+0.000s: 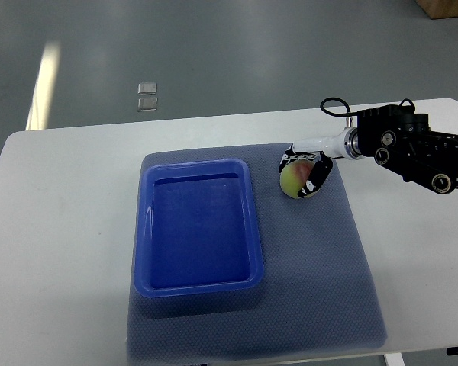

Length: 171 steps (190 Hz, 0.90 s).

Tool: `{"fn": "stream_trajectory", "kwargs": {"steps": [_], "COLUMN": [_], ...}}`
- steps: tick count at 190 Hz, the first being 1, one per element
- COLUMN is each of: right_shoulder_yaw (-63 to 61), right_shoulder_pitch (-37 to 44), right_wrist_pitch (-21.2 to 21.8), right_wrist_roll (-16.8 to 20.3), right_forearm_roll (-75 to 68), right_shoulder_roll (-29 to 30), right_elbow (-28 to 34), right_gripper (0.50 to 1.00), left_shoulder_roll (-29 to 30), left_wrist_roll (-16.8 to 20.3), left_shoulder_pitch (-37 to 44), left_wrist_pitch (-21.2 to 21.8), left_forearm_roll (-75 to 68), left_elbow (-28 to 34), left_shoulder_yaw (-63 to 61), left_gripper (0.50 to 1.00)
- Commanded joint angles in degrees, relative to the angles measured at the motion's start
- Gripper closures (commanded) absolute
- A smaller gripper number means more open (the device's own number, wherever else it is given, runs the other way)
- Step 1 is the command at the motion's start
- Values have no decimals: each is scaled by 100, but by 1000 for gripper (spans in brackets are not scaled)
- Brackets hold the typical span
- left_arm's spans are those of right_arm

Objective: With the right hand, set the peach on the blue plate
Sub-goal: 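Lift the grasped peach up off the mat with the right hand, then carry the peach over the blue tray and lower it inside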

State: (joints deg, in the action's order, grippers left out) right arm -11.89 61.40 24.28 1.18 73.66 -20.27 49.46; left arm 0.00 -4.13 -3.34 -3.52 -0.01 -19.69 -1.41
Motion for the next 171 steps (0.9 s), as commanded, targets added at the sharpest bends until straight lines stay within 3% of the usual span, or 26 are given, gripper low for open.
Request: {"fn": "stream_trajectory", "kwargs": {"steps": [1, 35, 43, 52, 53, 69, 81, 82, 94, 124, 125, 135, 171], "right_shoulder_yaw": [-7, -103, -121, -121, -121, -121, -121, -121, -112, -112, -104, -68, 99], "right_shoulder_pitch": [30, 267, 803, 803, 1108, 1559, 1603, 1777, 1867, 1867, 1867, 1849, 1718], "right_wrist_pitch": [-2, 209, 525, 525, 699, 1061, 1072, 1072, 1072, 1072, 887, 701, 429], "right_wrist_roll": [-12, -65, -74, -74, -74, -65, -65, -56, -47, -47, -47, -47, -65], "right_forearm_roll": [0, -132, -360, -361, -630, -1213, -1275, -1553, -1723, -1776, -1784, -1793, -1767], "right_shoulder_roll": [-12, -223, -609, -610, -836, -1312, -1374, -1601, -1691, -1594, -1385, -1129, -22], "right_elbow": [3, 310, 652, 653, 871, 1461, 1541, 1871, 2086, 2147, 2147, 2103, 1603], "right_gripper": [969, 983, 983, 983, 983, 977, 975, 973, 973, 973, 973, 973, 971], "left_shoulder_roll": [0, 0, 0, 0, 0, 0, 0, 0, 0, 0, 0, 0, 0], "left_wrist_roll": [0, 0, 0, 0, 0, 0, 0, 0, 0, 0, 0, 0, 0], "left_shoulder_pitch": [0, 0, 0, 0, 0, 0, 0, 0, 0, 0, 0, 0, 0], "left_wrist_pitch": [0, 0, 0, 0, 0, 0, 0, 0, 0, 0, 0, 0, 0], "left_forearm_roll": [1, 1, 10, 10, 1, 10, 1, 10, 1, 1, 1, 1, 10], "left_elbow": [0, 9, 9, 9, 18, 18, 18, 18, 9, -9, -9, -9, 9], "left_shoulder_yaw": [0, 0, 0, 0, 0, 0, 0, -9, -9, -9, -9, 0, 0], "left_gripper": [500, 500, 500, 500, 500, 500, 500, 500, 500, 500, 500, 500, 500]}}
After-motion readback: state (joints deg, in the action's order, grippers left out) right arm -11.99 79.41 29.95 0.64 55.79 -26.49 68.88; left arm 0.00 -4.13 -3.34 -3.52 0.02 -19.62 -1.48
